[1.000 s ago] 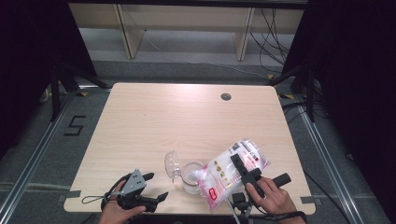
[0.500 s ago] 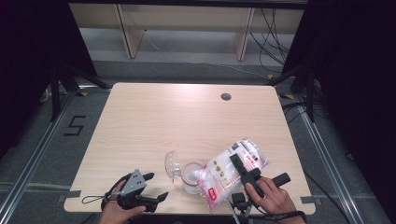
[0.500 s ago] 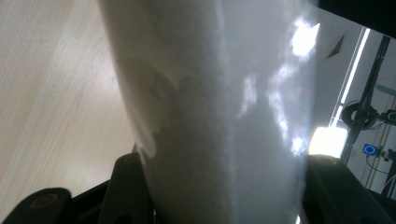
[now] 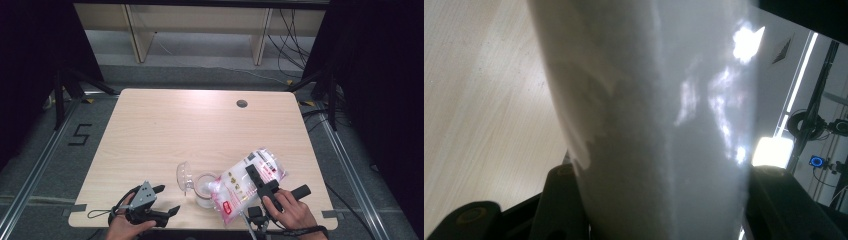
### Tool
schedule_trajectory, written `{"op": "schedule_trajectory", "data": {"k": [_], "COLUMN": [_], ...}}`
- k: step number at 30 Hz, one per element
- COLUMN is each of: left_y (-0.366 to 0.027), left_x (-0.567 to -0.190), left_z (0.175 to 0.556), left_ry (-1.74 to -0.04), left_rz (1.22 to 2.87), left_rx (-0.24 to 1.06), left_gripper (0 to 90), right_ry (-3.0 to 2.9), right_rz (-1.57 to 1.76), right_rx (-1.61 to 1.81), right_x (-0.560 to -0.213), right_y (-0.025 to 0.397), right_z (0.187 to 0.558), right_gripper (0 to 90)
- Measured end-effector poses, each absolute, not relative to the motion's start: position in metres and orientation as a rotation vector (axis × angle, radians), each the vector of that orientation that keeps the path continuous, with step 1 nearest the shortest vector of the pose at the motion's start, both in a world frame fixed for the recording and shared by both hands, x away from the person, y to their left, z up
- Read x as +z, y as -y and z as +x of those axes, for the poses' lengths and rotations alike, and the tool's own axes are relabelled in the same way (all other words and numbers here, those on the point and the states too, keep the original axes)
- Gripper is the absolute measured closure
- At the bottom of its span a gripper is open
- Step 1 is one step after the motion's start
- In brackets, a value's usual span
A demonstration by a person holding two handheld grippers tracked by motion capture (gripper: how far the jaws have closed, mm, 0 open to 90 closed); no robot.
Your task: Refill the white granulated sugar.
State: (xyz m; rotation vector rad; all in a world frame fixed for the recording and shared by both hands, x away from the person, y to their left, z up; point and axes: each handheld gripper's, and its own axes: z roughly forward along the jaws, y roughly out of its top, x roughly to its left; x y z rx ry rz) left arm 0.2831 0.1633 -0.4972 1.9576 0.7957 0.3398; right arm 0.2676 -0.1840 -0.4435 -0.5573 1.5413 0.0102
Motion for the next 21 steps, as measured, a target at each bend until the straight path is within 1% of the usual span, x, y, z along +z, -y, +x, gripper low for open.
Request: {"op": "schedule_trajectory", "data": {"k": [7,10,19,21], "left_y": [-0.1646,-0.1638,-0.1643,-0.1634], "left_x": [-0.4964,-0.4969,-0.4967,-0.4972], "left_z": [0.2847,0.2834,0.2846,0.2834], "left_ry": [-0.757,-0.787,-0.761,-0.789], "left_rz": [1.973,1.960,1.975,1.962], "left_rx": [0.351,0.336,0.349,0.336], "left_gripper": [15.9,15.9,15.9,15.9], "right_ry": [-1.555,-1.561,-1.549,-1.551], "right_rz": [-0.531,-0.529,-0.546,-0.545], "right_rx": [0.022,0.019,0.025,0.026], "right_x": [-0.4442,-0.4438,-0.4437,-0.4437], "right_y": [0.1838,0.1837,0.1839,0.1839], "right_z": [0.2658,0.2657,0.2670,0.2672], "right_gripper": [54.4,54.5,54.6,54.7]}}
